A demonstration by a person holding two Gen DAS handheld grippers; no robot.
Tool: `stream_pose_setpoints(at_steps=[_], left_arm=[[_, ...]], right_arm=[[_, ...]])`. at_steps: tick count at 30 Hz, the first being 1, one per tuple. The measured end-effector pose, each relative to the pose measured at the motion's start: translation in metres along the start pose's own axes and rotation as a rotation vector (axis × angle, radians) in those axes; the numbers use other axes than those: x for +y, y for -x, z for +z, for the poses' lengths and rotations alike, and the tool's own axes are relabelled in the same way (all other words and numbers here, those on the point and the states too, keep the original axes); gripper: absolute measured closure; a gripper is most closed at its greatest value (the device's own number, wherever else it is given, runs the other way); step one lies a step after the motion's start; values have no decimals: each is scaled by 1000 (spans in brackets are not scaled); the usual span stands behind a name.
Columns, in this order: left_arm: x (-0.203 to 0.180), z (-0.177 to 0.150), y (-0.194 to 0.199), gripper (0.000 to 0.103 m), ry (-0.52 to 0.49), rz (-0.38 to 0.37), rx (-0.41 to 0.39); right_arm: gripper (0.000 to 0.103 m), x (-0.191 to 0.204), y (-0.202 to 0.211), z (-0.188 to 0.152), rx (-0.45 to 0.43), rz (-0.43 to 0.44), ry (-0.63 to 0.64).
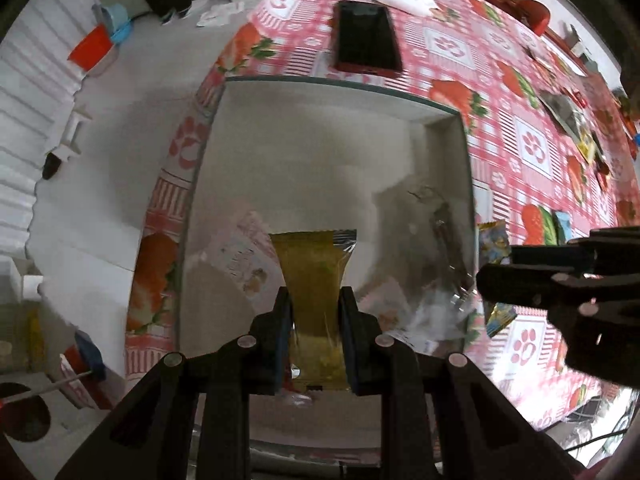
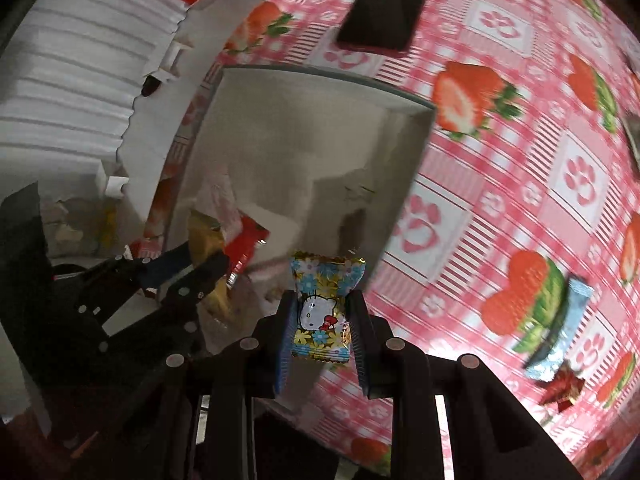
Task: Organize snacks
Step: 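Carry the gold wrapper and Hello Kitty candy into the white tray and release, then grasp the red wrapper with the right tool while the left tool grasps the light blue packet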
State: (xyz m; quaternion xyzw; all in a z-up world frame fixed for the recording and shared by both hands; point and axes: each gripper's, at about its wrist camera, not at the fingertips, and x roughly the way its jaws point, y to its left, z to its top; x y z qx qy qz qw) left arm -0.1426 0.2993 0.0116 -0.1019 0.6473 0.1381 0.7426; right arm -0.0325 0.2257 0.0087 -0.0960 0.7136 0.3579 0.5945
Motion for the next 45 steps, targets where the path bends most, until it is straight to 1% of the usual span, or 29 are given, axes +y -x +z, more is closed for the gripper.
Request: stream_pose_setpoints(at_steps=[4, 7, 8, 9, 10, 11, 12, 14, 15, 16, 21, 22, 23, 24, 26, 29, 33, 34, 36, 39, 41, 43, 44, 45], left_arm=[[8, 0, -11, 78, 15, -6, 39], [8, -5, -17, 76, 3, -7, 58], [7, -8, -18, 69, -2, -10, 66], [7, -10, -19, 54, -4, -8, 70], [6, -11, -20, 47, -5, -4, 68], [6, -13, -19, 34, -5, 3, 63], [5, -14, -18, 27, -6, 8, 58], [4, -16, -18, 26, -9, 7, 57], [3, -17, -18, 25, -11, 7, 60], [1, -18, -19, 25, -13, 8, 62], [-11, -16, -17, 25, -37, 6, 63], [-17, -16, -14, 25, -41, 4, 61], [-24, -15, -10, 24, -46, 2, 60], [-28, -14, -9, 24, -52, -2, 58], [-38, -12, -5, 24, -70, -8, 50], [-55, -8, 0, 24, -97, -25, 42], [-70, -3, 5, 24, -146, -43, 32], [-73, -2, 5, 24, -159, -46, 32], [-80, -1, 6, 24, -179, -50, 33], [-86, -2, 8, 24, -207, -48, 39], [-90, -2, 3, 24, -217, -47, 46], [-93, -3, 2, 24, -227, -42, 55], [-93, -4, 2, 24, -229, -41, 59], [-95, -4, 1, 24, -231, -41, 61]], right_arm=[[75, 9, -13, 9, 21, 9, 4], [75, 14, -22, 10, 36, 5, 8], [75, 15, -25, 10, 40, 2, 7], [75, 14, -28, 9, 49, 3, 1], [75, 12, -30, 9, 56, 7, -8], [75, 11, -30, 6, 60, 10, -17], [74, 8, -32, 5, 66, 12, -30], [46, 2, -31, 1, 65, 4, -48], [22, -4, -28, -1, 54, -8, -64], [18, -8, -25, -3, 43, -14, -74], [18, -41, -15, -16, 31, -34, -156], [15, -49, -13, -20, 31, -38, -175], [9, -62, -12, -28, 34, -44, -206], [0, -72, -10, -34, 32, -49, -235], [0, -93, -5, -47, 26, -51, -290], [0, -133, 0, -73, 20, -53, -407], [0, -190, 7, -110, 1, -75, -618], [0, -208, 10, -121, -8, -82, -697], [0, -236, 15, -138, -32, -89, -807], [0, -266, 24, -153, -69, -104, -915], [0, -276, 28, -157, -80, -118, -927], [0, -283, 31, -156, -76, -152, -878], [0, -284, 33, -154, -72, -171, -826], [0, -280, 33, -149, -61, -195, -735]])
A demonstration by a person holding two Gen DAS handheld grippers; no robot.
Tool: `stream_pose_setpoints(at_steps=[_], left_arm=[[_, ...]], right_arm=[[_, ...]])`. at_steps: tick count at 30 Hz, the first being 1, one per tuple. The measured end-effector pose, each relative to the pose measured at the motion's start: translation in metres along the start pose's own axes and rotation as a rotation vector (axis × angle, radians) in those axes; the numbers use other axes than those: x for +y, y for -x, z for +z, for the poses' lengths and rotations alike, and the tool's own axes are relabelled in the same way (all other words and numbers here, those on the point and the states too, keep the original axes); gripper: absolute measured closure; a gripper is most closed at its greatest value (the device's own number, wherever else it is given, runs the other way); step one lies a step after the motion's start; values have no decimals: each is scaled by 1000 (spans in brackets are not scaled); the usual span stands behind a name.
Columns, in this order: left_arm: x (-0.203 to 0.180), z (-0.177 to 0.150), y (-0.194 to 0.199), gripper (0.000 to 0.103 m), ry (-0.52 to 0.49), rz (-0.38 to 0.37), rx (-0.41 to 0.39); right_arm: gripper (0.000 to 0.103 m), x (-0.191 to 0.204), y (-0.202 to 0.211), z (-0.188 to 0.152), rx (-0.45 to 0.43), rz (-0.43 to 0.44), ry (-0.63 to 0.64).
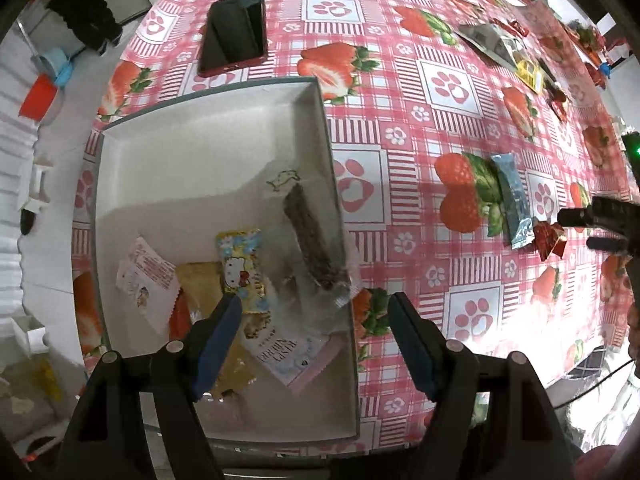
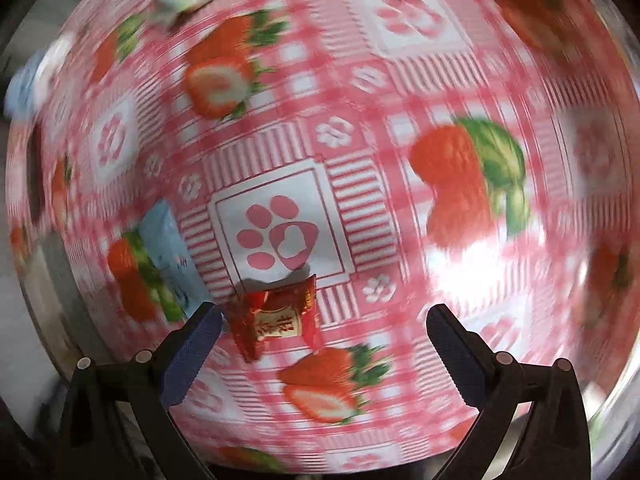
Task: Organize snacks
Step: 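Grasp the red wrapper with the right tool while the left tool grasps the light blue packet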
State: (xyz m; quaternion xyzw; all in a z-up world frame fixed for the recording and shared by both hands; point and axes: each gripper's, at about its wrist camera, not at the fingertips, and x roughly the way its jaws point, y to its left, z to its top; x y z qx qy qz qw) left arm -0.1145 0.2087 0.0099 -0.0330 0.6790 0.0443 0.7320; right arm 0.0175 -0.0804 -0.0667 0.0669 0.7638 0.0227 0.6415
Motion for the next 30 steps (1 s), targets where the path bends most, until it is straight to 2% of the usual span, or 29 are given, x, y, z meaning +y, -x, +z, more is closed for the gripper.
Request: stream_pose_setpoints(at_steps=[2, 3, 9, 14, 15, 16, 17, 18, 20, 21, 25, 30], left_arm=[[-3, 1, -1, 24, -6, 2, 3], [-4, 1, -1, 24, -8, 3, 4], [-16, 4, 0, 24, -29, 9, 9], [-26, 2, 1, 24, -46, 25, 28], [-27, 2, 1, 24, -49, 29, 33], [-29, 1, 1, 24, -50, 30, 38], [-29, 1, 1, 24, -51, 31, 41], [-31, 0, 1, 24, -51, 30, 47], [-34, 1, 1, 24, -53, 28, 52], [-36, 2, 0, 24, -55, 26, 54], [-57, 12, -2, 24, -73, -2, 62], [-97, 28, -7, 24, -123, -44, 65]], right_arm=[[0, 12, 1, -3, -8, -41, 148], [0, 22, 0, -7, -8, -73, 266], [0, 70, -13, -46, -20, -201, 734], [0, 103, -31, -63, -33, -273, 958], [7, 110, -35, -65, -29, -279, 990], [23, 113, -39, -65, -17, -274, 1002], [33, 126, -42, -66, -3, -272, 1002], [41, 127, -45, -64, 19, -255, 991], [48, 125, -45, -53, 32, -221, 952], [60, 125, -44, -52, 26, -222, 936], [62, 92, -29, -25, 45, -178, 784], [62, 28, -24, -24, 56, -142, 534]])
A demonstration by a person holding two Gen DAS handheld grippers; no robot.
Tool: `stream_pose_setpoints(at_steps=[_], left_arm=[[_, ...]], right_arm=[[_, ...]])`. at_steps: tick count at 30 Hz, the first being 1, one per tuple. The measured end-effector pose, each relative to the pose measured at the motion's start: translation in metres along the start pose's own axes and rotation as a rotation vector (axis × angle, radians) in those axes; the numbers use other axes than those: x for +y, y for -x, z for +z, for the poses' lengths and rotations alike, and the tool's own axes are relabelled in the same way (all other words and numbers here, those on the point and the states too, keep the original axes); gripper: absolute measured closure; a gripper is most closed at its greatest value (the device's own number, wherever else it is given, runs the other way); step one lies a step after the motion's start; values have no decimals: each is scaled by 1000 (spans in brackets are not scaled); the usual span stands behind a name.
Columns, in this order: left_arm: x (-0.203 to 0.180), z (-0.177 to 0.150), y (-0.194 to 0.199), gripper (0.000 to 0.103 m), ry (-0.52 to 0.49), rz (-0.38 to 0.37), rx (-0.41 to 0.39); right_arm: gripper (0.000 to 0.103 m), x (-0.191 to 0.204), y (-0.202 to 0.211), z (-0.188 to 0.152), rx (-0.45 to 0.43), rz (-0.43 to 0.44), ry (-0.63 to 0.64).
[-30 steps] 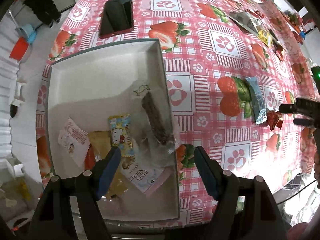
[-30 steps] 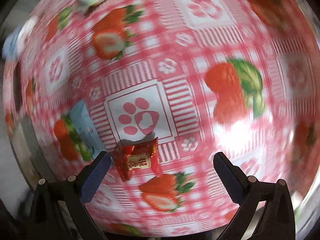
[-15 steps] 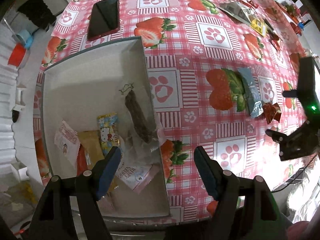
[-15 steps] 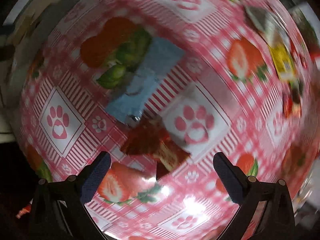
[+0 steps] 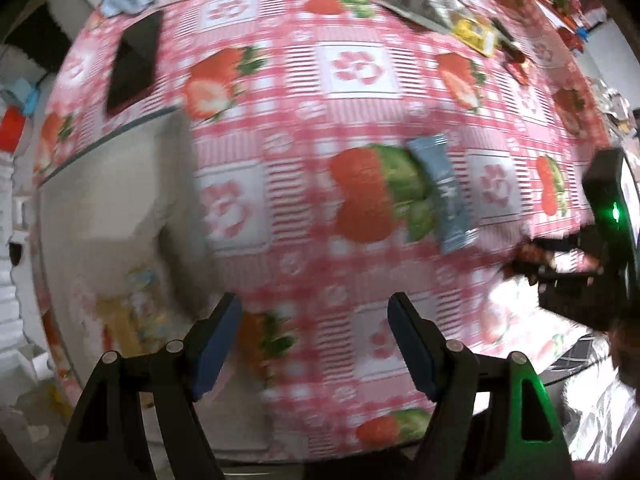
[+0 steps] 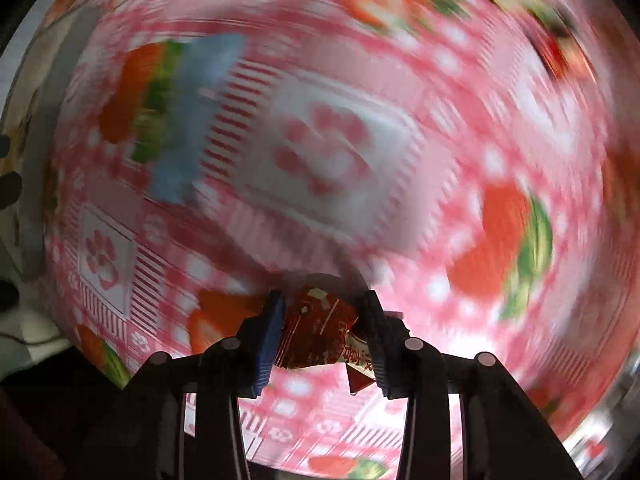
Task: Organize snacks
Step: 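Grasp the red wrapper with the right tool while the left tool grasps the light blue packet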
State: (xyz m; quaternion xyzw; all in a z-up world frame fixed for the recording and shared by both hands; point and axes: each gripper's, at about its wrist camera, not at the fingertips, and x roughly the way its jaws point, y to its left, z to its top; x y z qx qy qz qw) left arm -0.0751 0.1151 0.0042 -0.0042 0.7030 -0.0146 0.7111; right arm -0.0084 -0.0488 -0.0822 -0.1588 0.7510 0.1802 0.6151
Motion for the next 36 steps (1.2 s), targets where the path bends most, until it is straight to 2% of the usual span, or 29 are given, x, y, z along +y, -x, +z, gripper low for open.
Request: stream_pose_setpoints(at_steps=[6, 8, 10, 11, 16, 19, 21, 26, 28, 31, 33, 36], left_arm=[[-46, 27, -20, 24, -9, -45, 33], [-57, 35, -27, 24, 5, -49, 39], [-67, 45, -32, 24, 31, -40, 23], [-70, 50, -35, 24, 40, -31, 20], [-80, 71, -55, 24, 91, -2, 38], [-85, 76, -69, 24, 110, 21, 74], [-94, 81, -75, 21, 95, 52, 76], [-116, 85, -82, 22, 42, 54, 67], [-120, 85, -82, 26, 16, 53, 66], [-125, 78, -77, 48, -7, 50, 55], [-127, 73, -73, 71, -40, 51, 48], [-116, 57, -72, 75, -83, 53, 49]], right_arm=[[62, -50, -5, -43, -13, 95, -256], [62, -56, -4, -49, -26, 108, -285], [61, -60, -6, -54, -33, 102, -297], [61, -52, -14, -73, -35, 99, -298], [61, -41, -21, -75, -44, 110, -299], [61, -51, -16, -75, -43, 121, -302], [61, -53, -13, -74, -43, 120, -302], [60, -54, -13, -74, -45, 125, -305], [60, -53, -13, -74, -46, 124, -305], [60, -54, -14, -74, -46, 118, -306], [60, -53, -13, -74, -46, 109, -304], [60, -53, -13, -74, -44, 94, -296]])
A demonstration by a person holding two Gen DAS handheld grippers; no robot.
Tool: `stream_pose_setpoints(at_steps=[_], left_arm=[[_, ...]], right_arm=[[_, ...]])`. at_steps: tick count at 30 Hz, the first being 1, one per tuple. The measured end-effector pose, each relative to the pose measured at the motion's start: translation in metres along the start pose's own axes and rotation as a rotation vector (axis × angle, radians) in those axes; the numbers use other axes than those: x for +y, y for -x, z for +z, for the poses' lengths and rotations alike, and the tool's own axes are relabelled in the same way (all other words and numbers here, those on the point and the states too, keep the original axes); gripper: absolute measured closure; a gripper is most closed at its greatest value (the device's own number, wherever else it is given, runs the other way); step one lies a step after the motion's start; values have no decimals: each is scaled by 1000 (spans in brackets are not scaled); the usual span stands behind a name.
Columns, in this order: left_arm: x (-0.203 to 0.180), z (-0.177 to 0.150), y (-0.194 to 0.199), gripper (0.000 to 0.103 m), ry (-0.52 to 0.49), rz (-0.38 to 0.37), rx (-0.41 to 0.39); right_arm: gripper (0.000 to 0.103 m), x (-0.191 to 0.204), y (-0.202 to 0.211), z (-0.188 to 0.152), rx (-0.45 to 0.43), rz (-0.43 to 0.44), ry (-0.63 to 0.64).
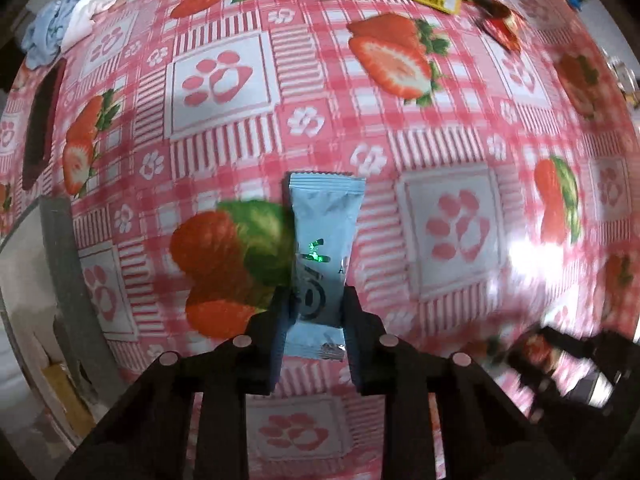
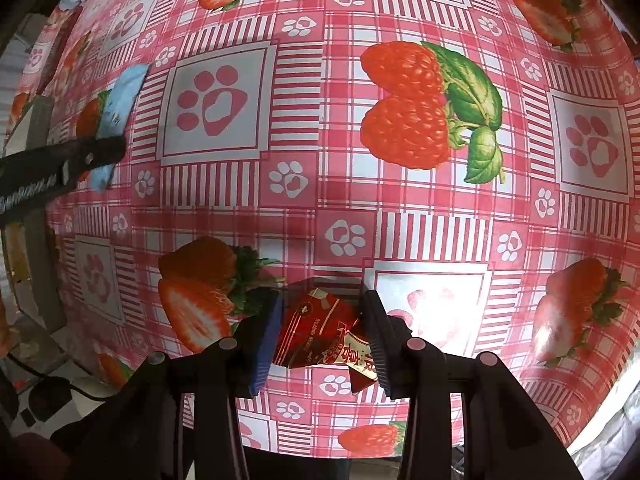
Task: Organize snacks
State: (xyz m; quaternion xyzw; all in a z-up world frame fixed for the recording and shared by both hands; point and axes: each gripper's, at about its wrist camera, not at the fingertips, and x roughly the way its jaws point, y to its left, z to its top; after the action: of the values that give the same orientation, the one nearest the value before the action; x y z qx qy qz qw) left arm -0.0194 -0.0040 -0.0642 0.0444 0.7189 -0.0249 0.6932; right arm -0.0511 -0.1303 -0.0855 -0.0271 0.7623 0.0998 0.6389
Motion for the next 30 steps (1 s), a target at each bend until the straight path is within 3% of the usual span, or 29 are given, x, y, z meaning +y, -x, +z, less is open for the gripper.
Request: stream_pose_setpoints(at_steps=[10, 15, 22, 30], left_arm=[[36, -61, -9, 75, -11, 6, 33], [25, -60, -12, 74, -16, 18, 34], [49, -67, -4, 74, -17, 7, 26], [38, -64, -7, 74, -14, 5, 20]], right_arm=[[59, 8, -3, 0, 5, -46, 34], [58, 10, -4, 1, 18, -61, 51], [58, 13, -5, 2, 24, -65, 51], [57, 10, -4, 2, 25, -66, 52]])
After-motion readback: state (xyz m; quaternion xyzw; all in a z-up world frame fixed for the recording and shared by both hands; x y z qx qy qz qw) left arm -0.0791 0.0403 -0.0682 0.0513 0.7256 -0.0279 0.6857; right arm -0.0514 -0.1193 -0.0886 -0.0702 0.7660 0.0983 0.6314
